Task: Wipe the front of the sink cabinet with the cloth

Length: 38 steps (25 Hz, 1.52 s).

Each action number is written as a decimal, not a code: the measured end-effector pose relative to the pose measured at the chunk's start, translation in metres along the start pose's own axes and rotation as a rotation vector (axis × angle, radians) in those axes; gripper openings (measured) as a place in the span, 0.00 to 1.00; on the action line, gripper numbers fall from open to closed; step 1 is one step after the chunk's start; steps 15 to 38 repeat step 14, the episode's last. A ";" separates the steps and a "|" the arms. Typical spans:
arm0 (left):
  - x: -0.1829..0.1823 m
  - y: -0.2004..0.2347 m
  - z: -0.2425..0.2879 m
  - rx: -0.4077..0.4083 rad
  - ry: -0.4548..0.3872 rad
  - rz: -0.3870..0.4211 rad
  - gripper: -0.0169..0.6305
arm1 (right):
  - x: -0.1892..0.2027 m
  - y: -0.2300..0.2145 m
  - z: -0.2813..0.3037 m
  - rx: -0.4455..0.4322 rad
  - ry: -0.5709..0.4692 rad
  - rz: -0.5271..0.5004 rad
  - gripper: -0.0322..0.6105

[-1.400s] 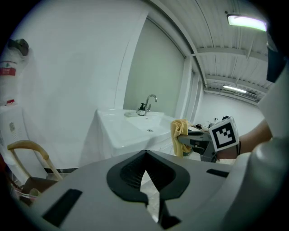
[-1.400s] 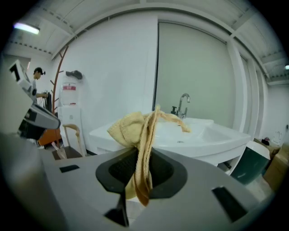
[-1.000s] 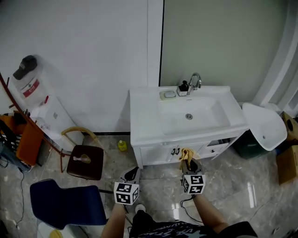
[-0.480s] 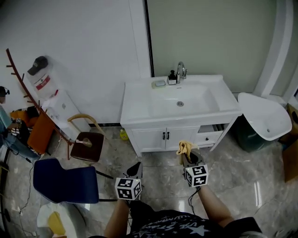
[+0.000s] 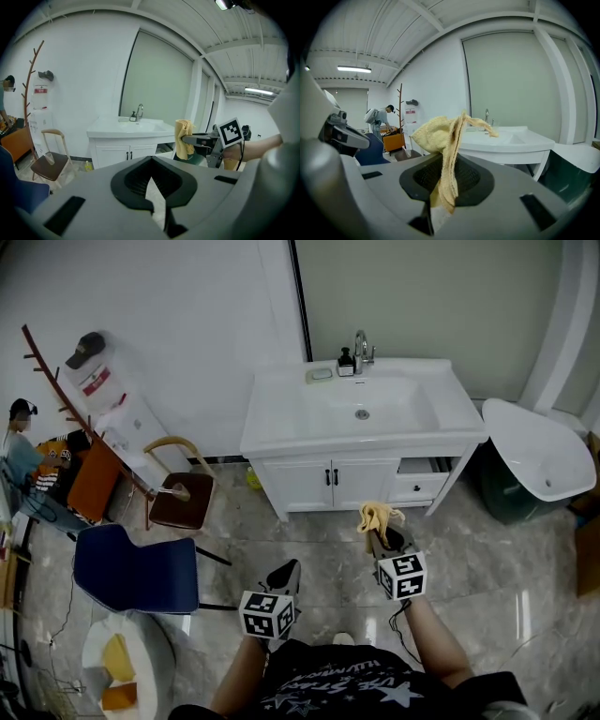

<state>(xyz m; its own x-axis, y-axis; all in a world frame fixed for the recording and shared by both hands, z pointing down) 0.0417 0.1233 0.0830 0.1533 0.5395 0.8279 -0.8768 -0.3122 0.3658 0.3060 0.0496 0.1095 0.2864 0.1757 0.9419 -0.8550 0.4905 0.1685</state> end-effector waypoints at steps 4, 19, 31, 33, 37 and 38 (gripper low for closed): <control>0.012 -0.003 -0.009 0.016 0.026 0.013 0.05 | 0.000 0.008 -0.003 -0.015 0.006 -0.025 0.17; 0.032 0.021 -0.081 -0.007 0.014 -0.001 0.05 | -0.017 0.064 -0.022 -0.037 0.012 -0.047 0.17; 0.032 0.021 -0.081 -0.007 0.014 -0.001 0.05 | -0.017 0.064 -0.022 -0.037 0.012 -0.047 0.17; 0.032 0.021 -0.081 -0.007 0.014 -0.001 0.05 | -0.017 0.064 -0.022 -0.037 0.012 -0.047 0.17; 0.032 0.021 -0.081 -0.007 0.014 -0.001 0.05 | -0.017 0.064 -0.022 -0.037 0.012 -0.047 0.17; 0.032 0.021 -0.081 -0.007 0.014 -0.001 0.05 | -0.017 0.064 -0.022 -0.037 0.012 -0.047 0.17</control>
Point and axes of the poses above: the fingertips, and each gripper's own axes: z forward along the fingers, y to its left, x out of its underside, the point moved 8 cm from there along -z, backward along the fingers, and after that the axes turned 13 degrees about -z, right-handed, at the moved point
